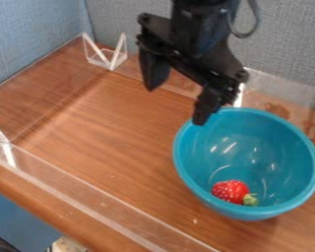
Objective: Put the strawberry in the blue bowl
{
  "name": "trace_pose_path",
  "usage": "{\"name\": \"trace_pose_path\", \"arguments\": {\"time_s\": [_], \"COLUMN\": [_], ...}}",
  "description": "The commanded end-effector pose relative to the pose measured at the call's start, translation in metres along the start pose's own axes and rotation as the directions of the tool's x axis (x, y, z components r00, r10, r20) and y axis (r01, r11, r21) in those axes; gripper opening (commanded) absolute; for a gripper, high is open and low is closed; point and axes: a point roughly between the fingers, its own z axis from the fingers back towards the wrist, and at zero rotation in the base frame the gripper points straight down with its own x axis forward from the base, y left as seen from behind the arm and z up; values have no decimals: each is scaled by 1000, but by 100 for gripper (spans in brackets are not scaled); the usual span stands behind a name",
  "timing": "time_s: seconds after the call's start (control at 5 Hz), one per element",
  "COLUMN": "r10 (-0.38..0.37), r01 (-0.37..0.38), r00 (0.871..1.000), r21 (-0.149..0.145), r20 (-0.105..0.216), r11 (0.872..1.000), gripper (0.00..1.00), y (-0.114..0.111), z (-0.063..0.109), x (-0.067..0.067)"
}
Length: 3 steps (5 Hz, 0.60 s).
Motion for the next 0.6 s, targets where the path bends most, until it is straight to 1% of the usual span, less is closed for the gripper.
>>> {"name": "trace_pose_path", "arguments": {"time_s": [0.0, 0.2, 0.4], "r10": [-40, -18, -70], "r01": [41, 20, 72], "r00": [998, 999, 997], "r21": [-32, -42, -59], "r20": [50, 40, 27], "r11": [999, 999, 996], "gripper": [100, 100, 100], "y": [10, -5, 1], "z": [3, 2, 6], "x": [5, 13, 7]}}
